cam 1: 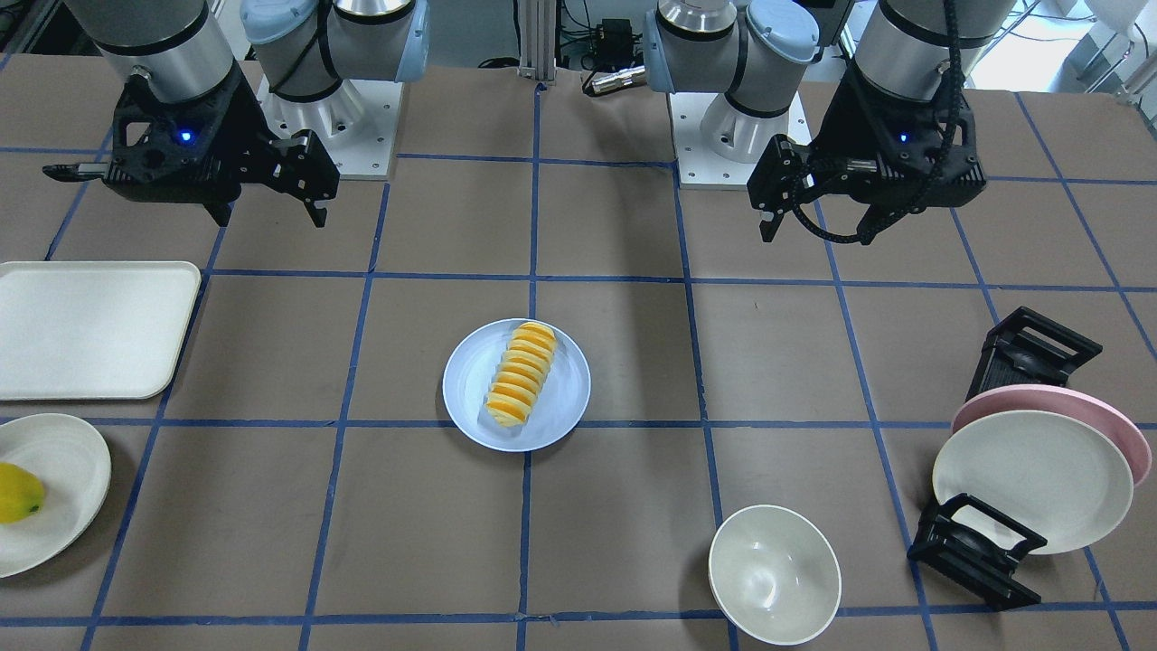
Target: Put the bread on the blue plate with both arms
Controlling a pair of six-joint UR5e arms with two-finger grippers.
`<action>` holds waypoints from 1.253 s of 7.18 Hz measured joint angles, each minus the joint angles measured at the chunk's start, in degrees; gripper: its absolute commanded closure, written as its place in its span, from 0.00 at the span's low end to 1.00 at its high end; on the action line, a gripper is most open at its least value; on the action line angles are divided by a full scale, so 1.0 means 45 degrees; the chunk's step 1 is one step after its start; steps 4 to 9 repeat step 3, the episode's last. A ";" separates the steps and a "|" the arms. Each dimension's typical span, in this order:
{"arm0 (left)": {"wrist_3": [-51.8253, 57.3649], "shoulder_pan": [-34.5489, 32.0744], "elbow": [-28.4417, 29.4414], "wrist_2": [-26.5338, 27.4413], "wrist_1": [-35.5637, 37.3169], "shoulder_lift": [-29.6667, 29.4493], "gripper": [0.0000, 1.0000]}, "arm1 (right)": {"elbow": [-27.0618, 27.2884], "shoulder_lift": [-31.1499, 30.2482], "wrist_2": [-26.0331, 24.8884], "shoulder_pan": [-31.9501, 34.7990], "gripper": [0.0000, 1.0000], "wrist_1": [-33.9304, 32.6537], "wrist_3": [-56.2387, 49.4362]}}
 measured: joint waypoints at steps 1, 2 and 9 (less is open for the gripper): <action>-0.0010 0.0002 -0.0014 -0.0009 -0.0005 -0.0017 0.00 | -0.0033 -0.0008 -0.0106 0.0000 0.00 0.0252 -0.0020; -0.0013 0.0000 -0.0028 -0.0006 -0.0016 -0.0024 0.00 | -0.0046 -0.0012 -0.0188 0.0000 0.00 0.0338 -0.0024; -0.0014 -0.0022 -0.0034 -0.0001 -0.0027 -0.0042 0.00 | -0.0052 -0.0009 -0.0226 0.0000 0.00 0.0352 -0.0022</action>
